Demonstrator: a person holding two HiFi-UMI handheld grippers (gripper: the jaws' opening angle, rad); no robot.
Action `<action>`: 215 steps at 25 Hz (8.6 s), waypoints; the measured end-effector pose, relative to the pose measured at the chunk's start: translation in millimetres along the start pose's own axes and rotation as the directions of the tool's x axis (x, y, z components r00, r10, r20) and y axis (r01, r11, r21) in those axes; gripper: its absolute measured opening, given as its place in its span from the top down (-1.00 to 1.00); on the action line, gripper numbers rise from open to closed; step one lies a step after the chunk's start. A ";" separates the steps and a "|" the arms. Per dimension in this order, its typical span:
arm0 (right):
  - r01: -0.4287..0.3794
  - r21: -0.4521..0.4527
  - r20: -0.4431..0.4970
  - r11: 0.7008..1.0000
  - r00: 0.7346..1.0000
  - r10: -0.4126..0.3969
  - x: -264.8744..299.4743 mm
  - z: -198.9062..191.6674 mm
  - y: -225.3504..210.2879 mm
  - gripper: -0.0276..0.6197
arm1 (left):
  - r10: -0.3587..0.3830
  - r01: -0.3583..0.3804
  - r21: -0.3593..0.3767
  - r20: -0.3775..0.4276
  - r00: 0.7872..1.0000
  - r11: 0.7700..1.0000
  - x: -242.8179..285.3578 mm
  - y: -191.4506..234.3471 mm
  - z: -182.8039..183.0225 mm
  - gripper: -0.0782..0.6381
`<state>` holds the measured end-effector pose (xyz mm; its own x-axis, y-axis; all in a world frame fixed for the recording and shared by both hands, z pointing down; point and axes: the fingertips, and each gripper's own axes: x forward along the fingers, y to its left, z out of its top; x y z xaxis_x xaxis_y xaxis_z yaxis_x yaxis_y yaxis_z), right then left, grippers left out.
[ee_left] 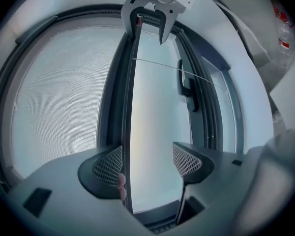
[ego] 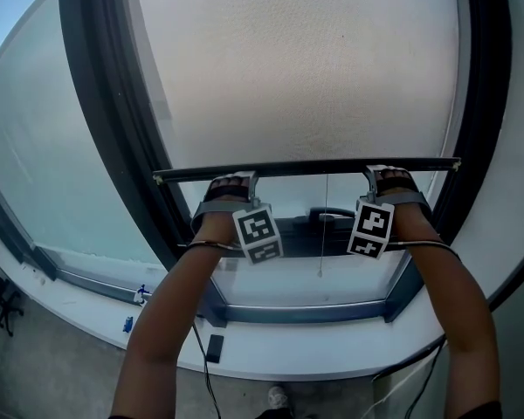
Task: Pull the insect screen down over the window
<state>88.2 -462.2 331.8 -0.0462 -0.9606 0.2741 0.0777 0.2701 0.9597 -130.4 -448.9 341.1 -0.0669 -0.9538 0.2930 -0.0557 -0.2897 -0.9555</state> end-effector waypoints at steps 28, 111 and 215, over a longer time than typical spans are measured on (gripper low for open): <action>-0.212 -0.005 -0.001 0.977 0.977 0.212 31.5 5.2 154.2 0.06 | -0.266 0.266 -0.011 -0.007 0.964 0.964 31.7 -157.9 -0.4 -0.11; -0.549 -0.051 -0.053 0.835 0.836 0.546 27.1 7.1 199.1 0.13 | -0.484 0.486 0.057 -0.042 0.874 0.872 36.1 -205.4 -3.4 0.00; -0.210 0.947 0.269 0.242 0.931 -0.246 -316.6 103.5 205.1 0.91 | 0.198 0.432 -0.883 0.463 0.864 0.182 -302.1 -214.9 -13.0 0.77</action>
<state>15.7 -95.9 448.3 -0.3303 -0.9432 0.0356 -0.9150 0.3292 0.2333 -111.2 -97.5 458.3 0.3926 -0.9184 0.0482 -0.9190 -0.3938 -0.0175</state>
